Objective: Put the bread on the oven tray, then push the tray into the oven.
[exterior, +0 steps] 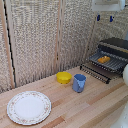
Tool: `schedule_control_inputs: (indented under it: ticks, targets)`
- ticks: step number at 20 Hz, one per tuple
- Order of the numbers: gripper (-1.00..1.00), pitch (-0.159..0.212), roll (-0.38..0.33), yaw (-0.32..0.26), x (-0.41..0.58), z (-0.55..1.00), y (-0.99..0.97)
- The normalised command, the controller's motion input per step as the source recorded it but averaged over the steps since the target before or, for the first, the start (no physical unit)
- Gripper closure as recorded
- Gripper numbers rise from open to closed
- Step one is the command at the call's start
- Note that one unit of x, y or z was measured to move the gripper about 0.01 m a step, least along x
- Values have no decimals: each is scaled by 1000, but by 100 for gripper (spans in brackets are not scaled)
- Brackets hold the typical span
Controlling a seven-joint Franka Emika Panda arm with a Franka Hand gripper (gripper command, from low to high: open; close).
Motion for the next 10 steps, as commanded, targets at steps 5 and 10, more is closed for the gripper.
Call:
schedule_control_inputs:
  ticks: [5, 10]
  targets:
    - [-100, 253, -280, 191, -285, -7, 5]
    - [-100, 275, -257, 185, -297, 0, 14]
